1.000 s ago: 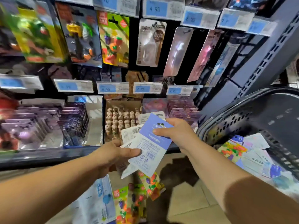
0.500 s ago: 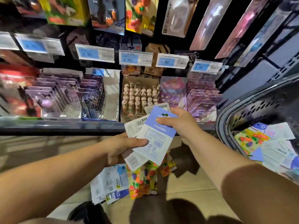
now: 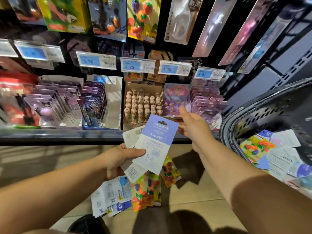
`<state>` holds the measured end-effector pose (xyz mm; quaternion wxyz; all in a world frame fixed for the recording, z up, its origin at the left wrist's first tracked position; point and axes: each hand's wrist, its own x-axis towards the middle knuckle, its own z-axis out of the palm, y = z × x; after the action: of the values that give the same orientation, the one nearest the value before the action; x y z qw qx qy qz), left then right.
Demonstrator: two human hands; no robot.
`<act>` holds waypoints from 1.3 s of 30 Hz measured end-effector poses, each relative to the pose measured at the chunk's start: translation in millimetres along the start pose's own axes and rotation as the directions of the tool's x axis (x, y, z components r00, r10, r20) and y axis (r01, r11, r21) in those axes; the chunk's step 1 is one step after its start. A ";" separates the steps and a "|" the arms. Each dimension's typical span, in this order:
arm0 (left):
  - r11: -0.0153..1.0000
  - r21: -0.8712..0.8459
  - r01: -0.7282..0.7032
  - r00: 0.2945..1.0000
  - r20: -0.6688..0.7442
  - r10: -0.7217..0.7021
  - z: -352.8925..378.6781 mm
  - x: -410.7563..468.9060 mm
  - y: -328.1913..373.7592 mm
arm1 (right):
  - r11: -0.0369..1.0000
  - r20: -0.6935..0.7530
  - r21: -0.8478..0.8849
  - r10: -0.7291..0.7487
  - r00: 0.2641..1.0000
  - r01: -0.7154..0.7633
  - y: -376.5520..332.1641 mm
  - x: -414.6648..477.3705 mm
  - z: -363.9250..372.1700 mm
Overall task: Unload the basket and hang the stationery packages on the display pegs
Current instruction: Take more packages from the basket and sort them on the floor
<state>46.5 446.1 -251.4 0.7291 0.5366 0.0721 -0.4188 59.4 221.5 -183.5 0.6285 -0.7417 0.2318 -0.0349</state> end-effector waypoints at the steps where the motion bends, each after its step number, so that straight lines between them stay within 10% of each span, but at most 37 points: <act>1: 1.000 -0.005 -0.002 1.000 -0.001 0.002 -2.6 -0.3 0.0 | 0.997 0.008 0.078 0.021 1.000 -0.022 -0.5 -0.1 -1.9; 5: 0.999 -0.017 -0.034 0.997 -0.066 0.033 -12.8 0.9 -1.1 | 0.967 0.027 0.246 0.055 0.998 -0.060 3.1 1.5 -11.0; 25: 0.977 -0.152 -0.151 0.944 -0.315 0.097 -0.6 13.4 -5.4 | 0.992 0.280 -0.076 -0.076 0.957 0.101 61.5 -17.1 -9.8; 39: 0.975 0.194 0.108 0.921 -0.390 -0.024 11.8 25.3 -19.2 | 0.921 0.138 0.101 0.362 0.922 -0.376 166.1 -45.8 -66.6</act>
<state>45.4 421.3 -274.4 0.6249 0.6800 0.1870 -0.3349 -54.1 161.3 -316.2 0.6815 -0.6445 0.3278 0.1133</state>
